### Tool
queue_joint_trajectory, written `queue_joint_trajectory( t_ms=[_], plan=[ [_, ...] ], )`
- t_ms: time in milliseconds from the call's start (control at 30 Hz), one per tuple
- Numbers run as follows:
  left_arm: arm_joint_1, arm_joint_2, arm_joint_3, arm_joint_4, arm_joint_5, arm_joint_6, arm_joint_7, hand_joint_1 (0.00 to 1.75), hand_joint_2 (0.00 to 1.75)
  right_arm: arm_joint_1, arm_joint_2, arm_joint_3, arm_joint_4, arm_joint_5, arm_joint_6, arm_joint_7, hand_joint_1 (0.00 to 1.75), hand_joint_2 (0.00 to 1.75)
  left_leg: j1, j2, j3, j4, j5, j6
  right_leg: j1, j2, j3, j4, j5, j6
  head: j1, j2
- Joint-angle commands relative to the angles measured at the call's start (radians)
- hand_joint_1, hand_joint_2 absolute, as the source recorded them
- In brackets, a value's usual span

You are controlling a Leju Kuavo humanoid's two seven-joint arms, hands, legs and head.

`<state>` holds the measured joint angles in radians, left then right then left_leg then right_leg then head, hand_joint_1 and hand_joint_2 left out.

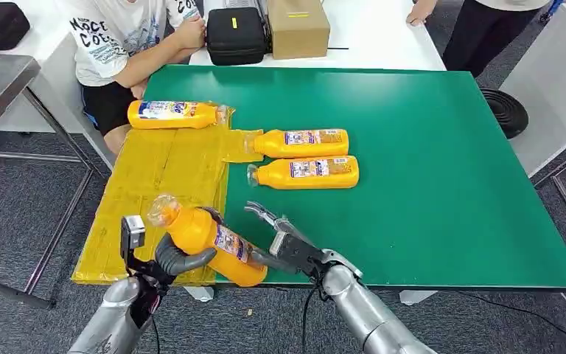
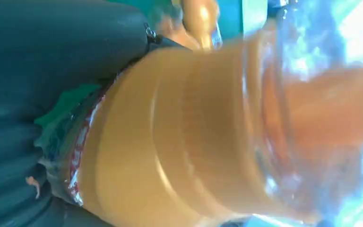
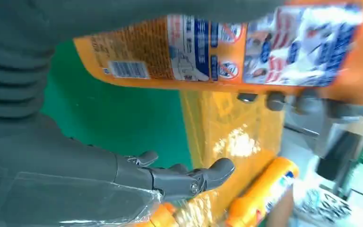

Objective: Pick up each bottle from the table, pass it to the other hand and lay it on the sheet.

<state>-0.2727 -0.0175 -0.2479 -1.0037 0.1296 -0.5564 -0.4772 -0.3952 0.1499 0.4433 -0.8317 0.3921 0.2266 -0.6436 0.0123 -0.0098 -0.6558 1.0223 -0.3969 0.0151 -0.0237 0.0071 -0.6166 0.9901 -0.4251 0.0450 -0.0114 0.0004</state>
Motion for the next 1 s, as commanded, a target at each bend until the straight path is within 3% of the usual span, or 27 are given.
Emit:
queue_joint_trajectory(
  t_ms=[33, 133, 233, 433, 533, 667, 800, 833, 867, 1000],
  plan=[
    [-0.114, 0.054, 0.062, 0.059, -0.128, 0.136, 0.019, 1.75, 1.75, 0.042, -0.039, -0.026, -0.164, -0.006, 0.025, 0.020, 0.00, 0.00, 0.001, -0.001, 0.002, 0.001, -0.001, 0.000, 0.001, -0.002, 0.003, 0.000, -0.001, -0.002, 0.000, 0.000],
    [-0.171, 0.082, 0.070, 0.079, -0.264, 0.293, 0.032, 1.75, 1.75, 0.064, -0.048, -0.035, -0.209, -0.025, 0.052, 0.002, 0.00, 0.00, 0.001, 0.002, 0.007, -0.001, -0.002, 0.000, 0.001, 0.000, 0.007, -0.001, -0.001, -0.003, 0.000, 0.000],
    [-0.264, 0.140, 0.069, 0.080, -0.340, 0.331, 0.032, 1.75, 1.75, 0.106, -0.071, -0.053, -0.288, -0.050, 0.079, 0.015, 0.00, 0.00, 0.001, -0.001, 0.003, 0.000, 0.000, 0.000, 0.002, -0.003, 0.003, 0.000, -0.001, -0.002, 0.000, 0.000],
    [-0.440, 0.195, 0.050, 0.018, -0.277, 0.157, 0.099, 1.75, 1.75, 0.191, -0.084, -0.123, -0.381, -0.062, 0.085, 0.046, 0.00, 0.00, 0.002, -0.002, 0.004, 0.001, 0.000, 0.000, 0.003, -0.003, 0.004, 0.001, -0.001, -0.004, -0.001, 0.000],
    [-0.442, 0.192, 0.046, 0.013, -0.273, 0.156, 0.106, 1.75, 1.75, 0.193, -0.083, -0.125, -0.383, -0.061, 0.086, 0.047, 0.00, 0.00, 0.003, -0.005, 0.002, 0.003, 0.000, 0.000, 0.004, -0.007, 0.003, 0.002, -0.002, -0.003, 0.000, 0.000],
    [-0.429, 0.201, 0.024, 0.008, -0.260, 0.166, 0.095, 1.75, 1.75, 0.193, -0.076, -0.132, -0.382, -0.057, 0.088, 0.050, 0.00, 0.00, 0.002, 0.001, 0.003, 0.000, 0.001, 0.001, 0.002, -0.001, 0.004, 0.000, 0.000, -0.002, 0.000, 0.000],
    [-0.441, 0.219, 0.013, -0.050, -0.133, 0.075, 0.115, 1.75, 1.75, 0.227, -0.073, -0.153, -0.409, -0.050, 0.088, 0.055, 0.00, 0.00, 0.001, -0.001, 0.001, 0.001, 0.001, 0.001, 0.001, -0.003, 0.002, 0.001, 0.000, -0.002, 0.000, 0.000],
    [-0.434, 0.227, 0.010, -0.078, -0.147, 0.100, 0.117, 1.75, 1.75, 0.233, -0.071, -0.159, -0.414, -0.049, 0.087, 0.055, 0.00, 0.00, 0.001, -0.002, 0.003, 0.001, 0.000, 0.001, 0.002, -0.004, 0.004, 0.001, -0.001, -0.003, 0.000, 0.000],
    [-0.436, 0.261, -0.039, -0.128, -0.309, 0.250, 0.134, 1.75, 1.75, 0.252, -0.069, -0.174, -0.432, -0.044, 0.083, 0.063, 0.00, 0.00, 0.001, -0.002, 0.001, 0.001, 0.001, 0.001, 0.001, -0.003, 0.002, 0.001, 0.000, -0.002, 0.000, 0.000],
    [-0.524, 0.301, -0.206, -0.009, -0.663, 0.351, 0.189, 1.75, 1.75, 0.266, -0.067, -0.202, -0.445, -0.041, 0.077, 0.063, 0.00, 0.00, 0.001, -0.001, 0.000, 0.001, 0.001, 0.001, 0.002, -0.002, 0.001, 0.001, 0.000, -0.002, 0.000, 0.000]
  ],
)
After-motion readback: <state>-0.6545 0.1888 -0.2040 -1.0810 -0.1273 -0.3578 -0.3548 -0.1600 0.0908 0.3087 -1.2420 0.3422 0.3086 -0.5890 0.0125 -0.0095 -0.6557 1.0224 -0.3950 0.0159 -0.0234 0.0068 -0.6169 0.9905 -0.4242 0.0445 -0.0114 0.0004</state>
